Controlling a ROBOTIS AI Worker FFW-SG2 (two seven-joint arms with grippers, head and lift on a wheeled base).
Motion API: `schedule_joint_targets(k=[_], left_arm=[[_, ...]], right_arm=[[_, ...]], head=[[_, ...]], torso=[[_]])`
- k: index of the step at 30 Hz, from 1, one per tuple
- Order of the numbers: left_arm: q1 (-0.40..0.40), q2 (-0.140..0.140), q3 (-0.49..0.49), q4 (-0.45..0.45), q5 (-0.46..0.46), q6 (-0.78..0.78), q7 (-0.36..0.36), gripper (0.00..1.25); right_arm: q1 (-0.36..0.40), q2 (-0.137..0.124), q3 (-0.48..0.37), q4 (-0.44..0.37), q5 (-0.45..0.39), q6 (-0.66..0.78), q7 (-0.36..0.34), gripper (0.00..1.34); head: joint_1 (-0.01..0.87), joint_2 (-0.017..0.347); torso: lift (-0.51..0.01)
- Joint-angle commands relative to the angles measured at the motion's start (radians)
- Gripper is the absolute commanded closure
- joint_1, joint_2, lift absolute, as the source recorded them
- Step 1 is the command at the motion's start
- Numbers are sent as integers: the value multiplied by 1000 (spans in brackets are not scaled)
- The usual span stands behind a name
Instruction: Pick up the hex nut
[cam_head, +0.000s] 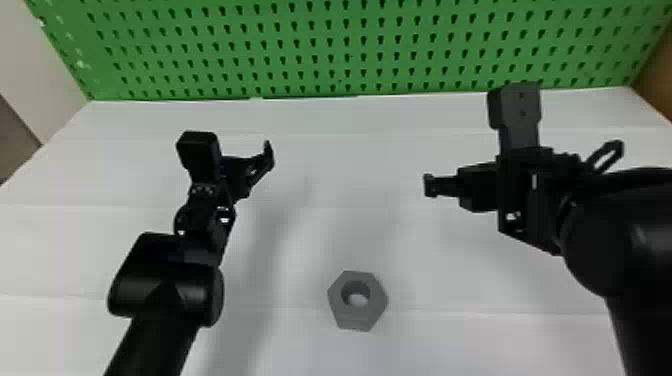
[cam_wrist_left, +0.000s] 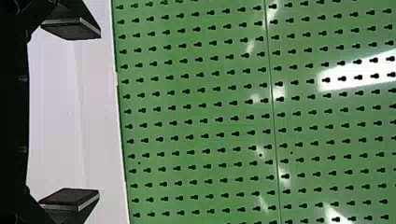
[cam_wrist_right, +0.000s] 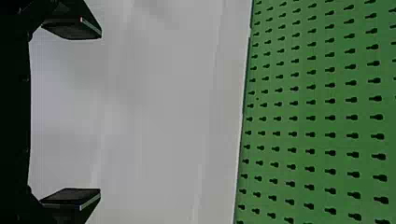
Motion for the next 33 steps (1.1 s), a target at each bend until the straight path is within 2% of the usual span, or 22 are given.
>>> schedule_joint_targets(k=[1, 4, 7, 13, 19, 33], left_arm=[[-6, 0, 2, 0, -4, 2, 0, 88], [-9, 0, 0, 0, -7, 2, 0, 88], [-8, 0, 2, 0, -9, 4, 0, 88], [-9, 2, 5, 0, -12, 4, 0, 88], [-20, 3, 3, 0, -16, 4, 0, 88], [-20, 11, 5, 0, -18, 7, 0, 88]], right_arm=[[-41, -4, 28, 7, -34, 104, 0, 107], [-75, -4, 38, 13, -41, 197, 0, 107], [-84, -4, 41, 16, -46, 225, 0, 104], [-120, -11, 52, 50, -110, 285, 0, 105], [-155, -13, 74, 93, -163, 285, 0, 107], [-235, -11, 149, 231, -205, 285, 0, 107]], head=[[785, 149], [785, 149], [785, 149], [785, 149], [785, 149], [785, 149]], torso=[[-89], [-89], [-89], [-89], [-89], [-89]])
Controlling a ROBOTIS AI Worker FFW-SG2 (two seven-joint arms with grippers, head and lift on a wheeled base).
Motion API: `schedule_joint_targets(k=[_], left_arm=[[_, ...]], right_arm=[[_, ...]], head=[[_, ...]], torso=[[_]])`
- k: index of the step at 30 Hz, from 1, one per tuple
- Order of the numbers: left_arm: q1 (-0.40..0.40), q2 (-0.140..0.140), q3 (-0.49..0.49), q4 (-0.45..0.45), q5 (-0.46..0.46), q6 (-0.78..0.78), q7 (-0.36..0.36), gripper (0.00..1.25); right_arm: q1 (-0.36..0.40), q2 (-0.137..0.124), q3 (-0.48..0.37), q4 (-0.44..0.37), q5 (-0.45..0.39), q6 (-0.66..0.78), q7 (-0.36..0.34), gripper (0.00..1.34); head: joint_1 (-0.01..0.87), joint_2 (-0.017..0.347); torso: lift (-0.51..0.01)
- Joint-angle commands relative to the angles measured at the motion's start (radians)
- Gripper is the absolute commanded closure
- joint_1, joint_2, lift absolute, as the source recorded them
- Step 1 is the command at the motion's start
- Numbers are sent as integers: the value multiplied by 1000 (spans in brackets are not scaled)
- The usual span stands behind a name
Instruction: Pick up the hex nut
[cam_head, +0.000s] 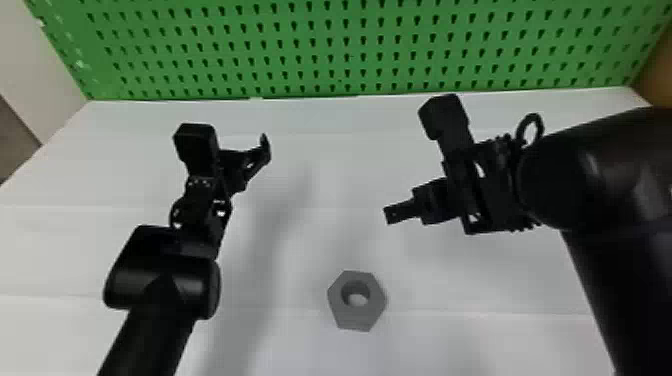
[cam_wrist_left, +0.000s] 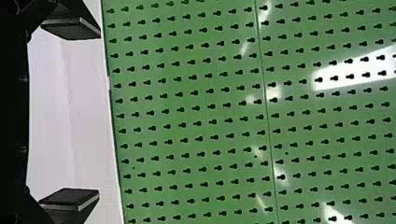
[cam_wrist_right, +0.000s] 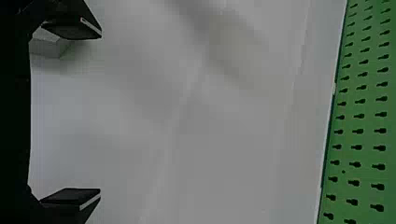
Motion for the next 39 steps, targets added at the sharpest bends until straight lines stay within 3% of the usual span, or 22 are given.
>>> schedule_joint_targets(k=[1, 14, 23, 39], left_arm=[[-4, 2, 0, 0, -1, 1, 0, 88], [-8, 2, 2, 0, -5, 4, 0, 88], [-13, 1, 3, 6, -4, 9, 0, 88], [-31, 2, 11, 17, -11, 9, 0, 88]], right_arm=[[-33, 0, 36, 54, -18, 3, 0, 107], [-102, 6, 124, 192, -86, 3, 0, 107], [-159, 15, 201, 281, -84, 3, 0, 107], [-207, 11, 273, 373, -164, 3, 0, 107]], head=[[785, 149], [785, 149], [785, 149], [785, 149]], torso=[[-89], [-89], [-89], [-89]])
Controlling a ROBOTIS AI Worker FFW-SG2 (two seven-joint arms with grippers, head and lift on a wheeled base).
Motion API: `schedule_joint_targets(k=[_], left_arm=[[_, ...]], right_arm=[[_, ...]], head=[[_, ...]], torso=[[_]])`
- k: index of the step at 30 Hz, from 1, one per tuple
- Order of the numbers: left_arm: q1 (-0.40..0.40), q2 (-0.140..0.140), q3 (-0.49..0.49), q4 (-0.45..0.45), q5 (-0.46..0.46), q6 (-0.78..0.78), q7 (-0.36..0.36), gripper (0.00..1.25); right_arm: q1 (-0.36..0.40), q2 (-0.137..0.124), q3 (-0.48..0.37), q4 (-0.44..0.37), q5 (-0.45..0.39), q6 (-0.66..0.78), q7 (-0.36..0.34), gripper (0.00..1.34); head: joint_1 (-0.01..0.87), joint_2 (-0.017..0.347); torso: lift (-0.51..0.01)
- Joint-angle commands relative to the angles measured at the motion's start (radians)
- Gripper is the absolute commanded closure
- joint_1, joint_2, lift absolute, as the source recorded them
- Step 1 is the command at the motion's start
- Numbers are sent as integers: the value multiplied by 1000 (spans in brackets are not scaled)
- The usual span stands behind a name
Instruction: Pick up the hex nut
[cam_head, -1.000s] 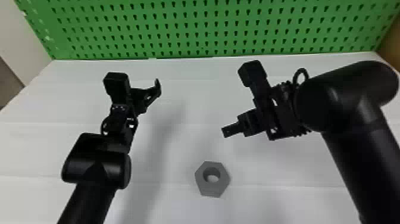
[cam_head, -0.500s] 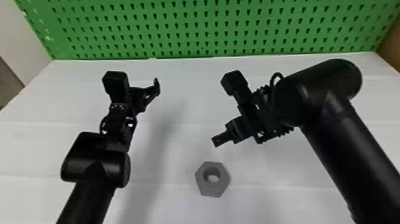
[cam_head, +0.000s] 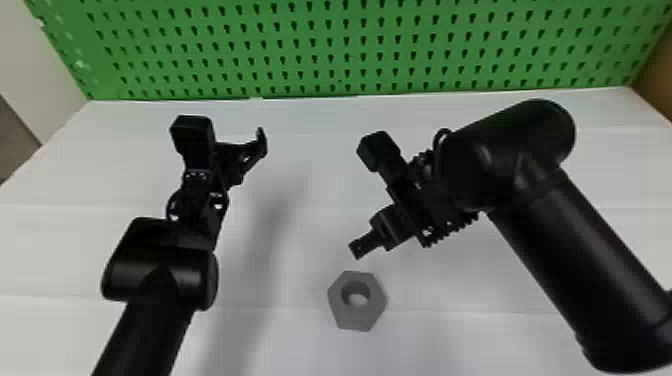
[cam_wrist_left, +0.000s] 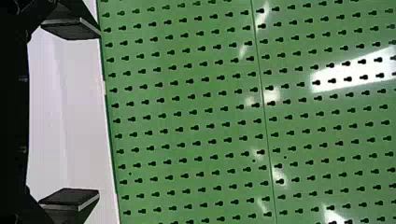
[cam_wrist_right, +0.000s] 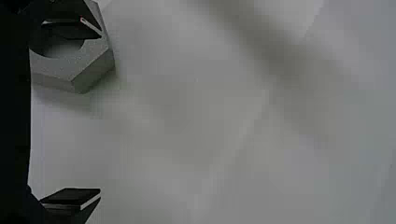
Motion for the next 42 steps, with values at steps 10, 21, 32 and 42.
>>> schedule_joint_targets(k=[10, 21, 32, 42], left_arm=[[-19, 0, 1, 12, -4, -2, 0, 88], [-31, 0, -2, 20, -7, -2, 0, 90], [-36, 0, -3, 23, -10, -3, 0, 88], [-39, 0, -3, 24, -10, -8, 0, 90]], right_arm=[[-30, -3, 63, 93, -60, 3, -1, 107], [-44, 2, 91, 150, -69, 3, -1, 107], [-63, 5, 129, 179, -96, 3, 0, 107], [-64, 6, 138, 219, -110, 3, -1, 108]], head=[[785, 149], [785, 149], [785, 149], [785, 149]], torso=[[-89], [-89], [-89], [-89]])
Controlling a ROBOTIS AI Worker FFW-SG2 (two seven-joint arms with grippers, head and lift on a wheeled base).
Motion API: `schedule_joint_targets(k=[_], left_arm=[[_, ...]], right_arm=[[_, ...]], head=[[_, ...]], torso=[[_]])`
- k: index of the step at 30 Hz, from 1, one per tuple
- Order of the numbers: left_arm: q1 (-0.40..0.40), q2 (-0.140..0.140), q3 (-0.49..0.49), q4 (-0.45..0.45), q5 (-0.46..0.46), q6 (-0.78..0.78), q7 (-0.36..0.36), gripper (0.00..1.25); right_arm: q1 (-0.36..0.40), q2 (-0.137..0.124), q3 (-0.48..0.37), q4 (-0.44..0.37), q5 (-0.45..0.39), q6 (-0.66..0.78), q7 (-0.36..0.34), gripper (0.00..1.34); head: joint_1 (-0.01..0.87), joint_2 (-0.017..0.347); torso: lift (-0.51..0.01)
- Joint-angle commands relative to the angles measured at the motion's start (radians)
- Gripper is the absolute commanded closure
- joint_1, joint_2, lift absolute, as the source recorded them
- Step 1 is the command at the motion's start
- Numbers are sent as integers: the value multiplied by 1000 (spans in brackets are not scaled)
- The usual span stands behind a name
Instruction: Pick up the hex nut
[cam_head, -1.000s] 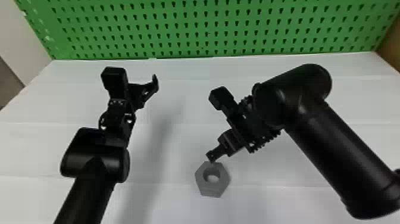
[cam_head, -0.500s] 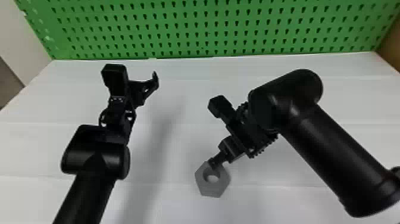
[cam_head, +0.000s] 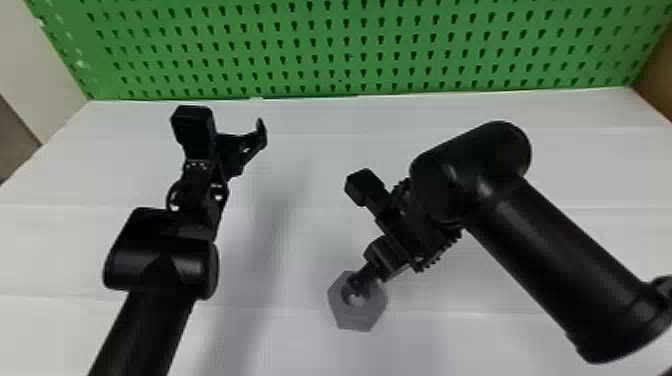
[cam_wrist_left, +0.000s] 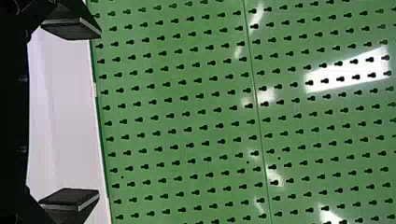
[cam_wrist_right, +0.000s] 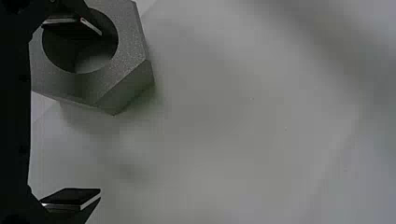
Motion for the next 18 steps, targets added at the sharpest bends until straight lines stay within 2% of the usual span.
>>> schedule_joint_targets(k=[1, 4, 6, 11, 13, 18], left_arm=[[-1, 0, 0, 2, 0, -2, 0, 88], [-1, 0, -1, 2, 0, -3, 0, 88], [-2, 0, -1, 2, 0, -3, 0, 88], [-1, 0, 2, 2, 2, -5, 0, 88], [1, 0, 2, 2, 2, -6, 0, 88], [4, 0, 2, 2, 3, -8, 0, 88]], right_arm=[[-2, -1, 6, 22, -5, 3, 1, 108], [-5, 0, 12, 29, -5, 3, 1, 124], [-5, 0, 13, 29, -5, 3, 1, 211], [-3, 0, 7, 29, -5, 3, 1, 906], [-3, 0, 9, 29, -5, 3, 0, 952], [-5, -1, 18, 29, -5, 3, 0, 953]], head=[[785, 149], [785, 149], [785, 149], [785, 149], [785, 149], [785, 149]], torso=[[-89], [-89], [-89], [-88], [-88], [-88]])
